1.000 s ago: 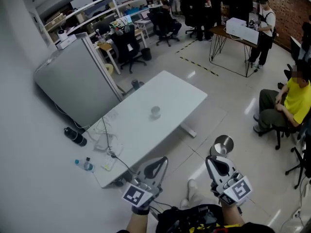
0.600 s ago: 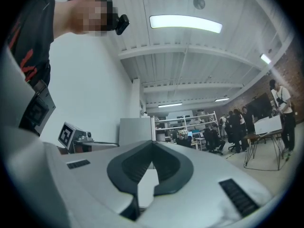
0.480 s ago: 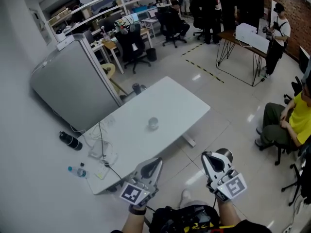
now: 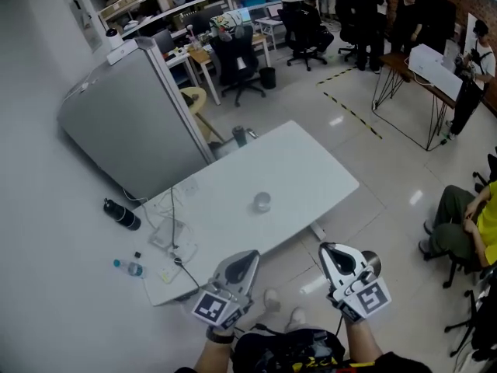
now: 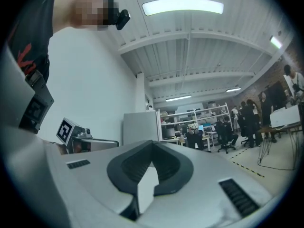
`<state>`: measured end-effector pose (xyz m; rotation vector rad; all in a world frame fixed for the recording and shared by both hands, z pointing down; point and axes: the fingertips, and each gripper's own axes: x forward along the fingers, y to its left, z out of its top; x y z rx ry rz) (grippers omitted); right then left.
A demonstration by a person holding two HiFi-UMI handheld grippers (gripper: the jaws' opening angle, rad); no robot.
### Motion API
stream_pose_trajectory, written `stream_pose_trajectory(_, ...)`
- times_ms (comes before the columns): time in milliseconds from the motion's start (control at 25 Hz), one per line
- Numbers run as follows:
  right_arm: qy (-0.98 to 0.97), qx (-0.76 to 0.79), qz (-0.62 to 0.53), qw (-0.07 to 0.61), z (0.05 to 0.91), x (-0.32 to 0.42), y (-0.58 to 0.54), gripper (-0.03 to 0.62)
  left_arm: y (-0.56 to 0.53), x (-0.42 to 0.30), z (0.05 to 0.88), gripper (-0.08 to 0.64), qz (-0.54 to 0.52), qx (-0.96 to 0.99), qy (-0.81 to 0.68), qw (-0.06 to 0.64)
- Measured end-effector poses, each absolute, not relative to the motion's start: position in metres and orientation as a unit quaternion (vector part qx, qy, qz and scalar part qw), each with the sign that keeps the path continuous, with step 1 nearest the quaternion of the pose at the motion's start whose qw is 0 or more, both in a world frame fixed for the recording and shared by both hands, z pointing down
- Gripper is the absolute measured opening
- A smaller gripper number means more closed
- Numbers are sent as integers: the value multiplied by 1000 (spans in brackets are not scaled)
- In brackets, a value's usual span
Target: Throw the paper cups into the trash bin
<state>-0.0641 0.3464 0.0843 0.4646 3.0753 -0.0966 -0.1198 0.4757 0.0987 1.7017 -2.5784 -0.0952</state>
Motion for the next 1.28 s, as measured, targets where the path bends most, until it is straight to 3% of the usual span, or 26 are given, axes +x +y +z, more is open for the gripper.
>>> stream_pose_trajectory(600,983,180,1,33,67,-244,381,5,515,-304,104,0,-26,512,-858,19)
stream_pose_trajectory(1280,981,192,13,-3,86,-314,399,5,514,-357,114,1,-57,534,-843,22)
